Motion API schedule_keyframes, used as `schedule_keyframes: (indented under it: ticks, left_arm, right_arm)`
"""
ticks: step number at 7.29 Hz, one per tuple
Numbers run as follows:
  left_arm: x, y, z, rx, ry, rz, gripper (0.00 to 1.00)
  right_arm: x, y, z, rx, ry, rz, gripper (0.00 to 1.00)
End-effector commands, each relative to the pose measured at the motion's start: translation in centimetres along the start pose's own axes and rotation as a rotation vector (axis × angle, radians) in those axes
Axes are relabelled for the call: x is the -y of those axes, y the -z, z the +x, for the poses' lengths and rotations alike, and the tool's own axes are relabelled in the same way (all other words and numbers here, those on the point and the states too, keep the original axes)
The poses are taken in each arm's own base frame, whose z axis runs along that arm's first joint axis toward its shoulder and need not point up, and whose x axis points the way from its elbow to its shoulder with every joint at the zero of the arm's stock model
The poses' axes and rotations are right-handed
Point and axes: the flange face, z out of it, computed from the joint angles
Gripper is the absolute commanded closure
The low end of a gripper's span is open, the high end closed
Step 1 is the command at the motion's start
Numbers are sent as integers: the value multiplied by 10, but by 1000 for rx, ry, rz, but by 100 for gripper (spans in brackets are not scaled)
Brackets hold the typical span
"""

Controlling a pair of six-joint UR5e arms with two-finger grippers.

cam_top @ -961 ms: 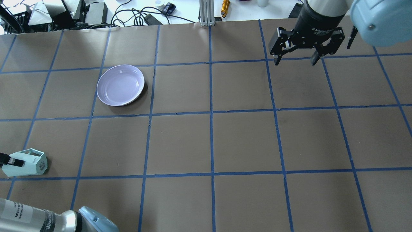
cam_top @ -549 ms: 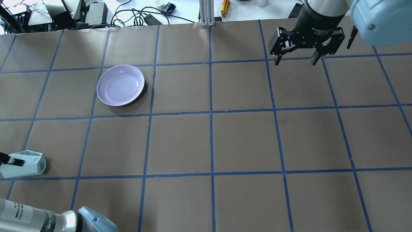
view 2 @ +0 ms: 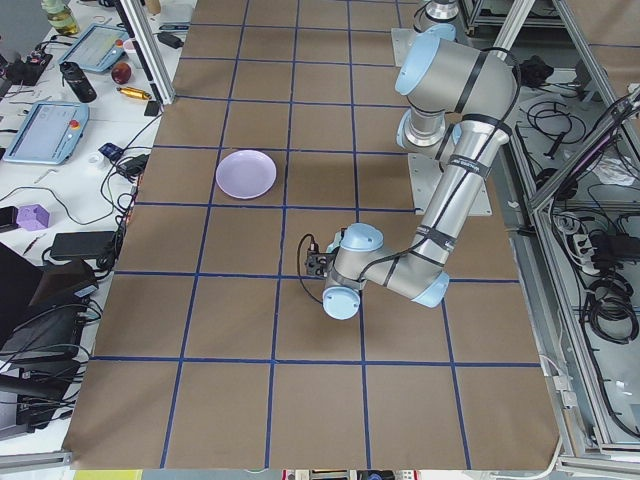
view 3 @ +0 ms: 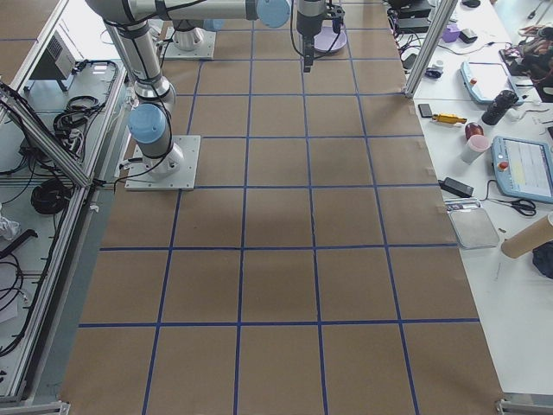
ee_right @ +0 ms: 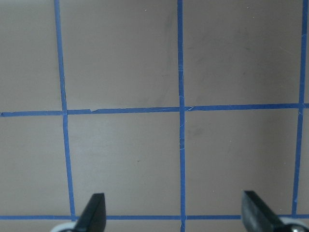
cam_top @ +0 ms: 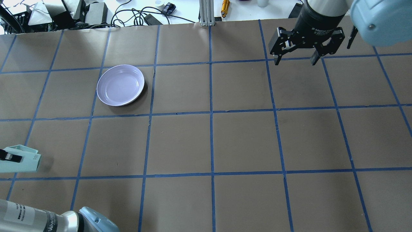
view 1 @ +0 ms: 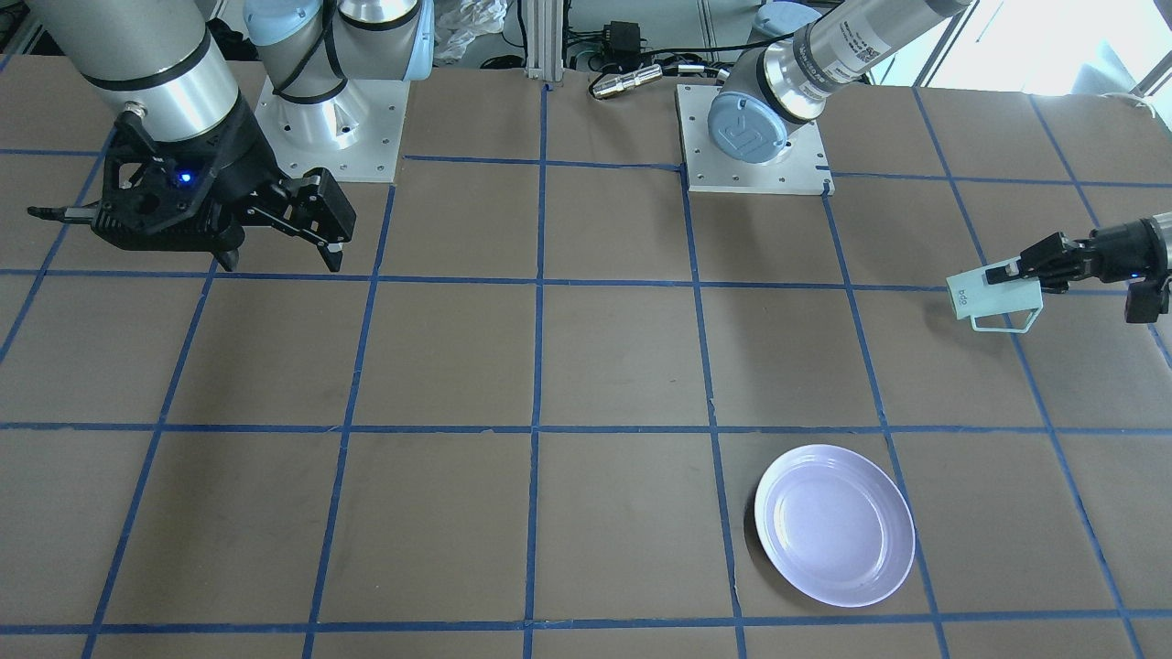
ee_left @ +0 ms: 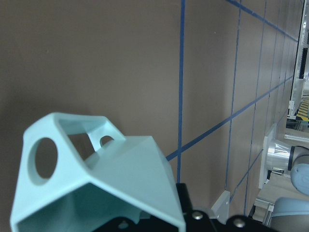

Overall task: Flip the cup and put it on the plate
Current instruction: 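Lift the teal mug with the left gripper and carry it toward the plate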

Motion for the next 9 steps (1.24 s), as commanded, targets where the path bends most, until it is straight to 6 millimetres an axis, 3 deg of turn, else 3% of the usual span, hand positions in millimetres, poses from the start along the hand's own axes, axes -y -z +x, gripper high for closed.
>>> schedule_keyframes:
  ticks: [1, 2, 6, 9]
  left_arm:
    - [9, 5, 27, 39, -29, -12, 100]
    - [16, 7, 47, 71, -53, -23, 100]
    - [77, -11, 171, 308, -112, -112, 100]
    - [142, -67, 266, 543, -114, -140, 100]
  right_arm:
    - [0, 0, 0, 0, 0, 0, 0]
    - [0, 0, 0, 0, 0, 0, 0]
    - [0, -1, 0, 1, -2, -2, 0]
    - [0, 0, 0, 0, 0, 0, 0]
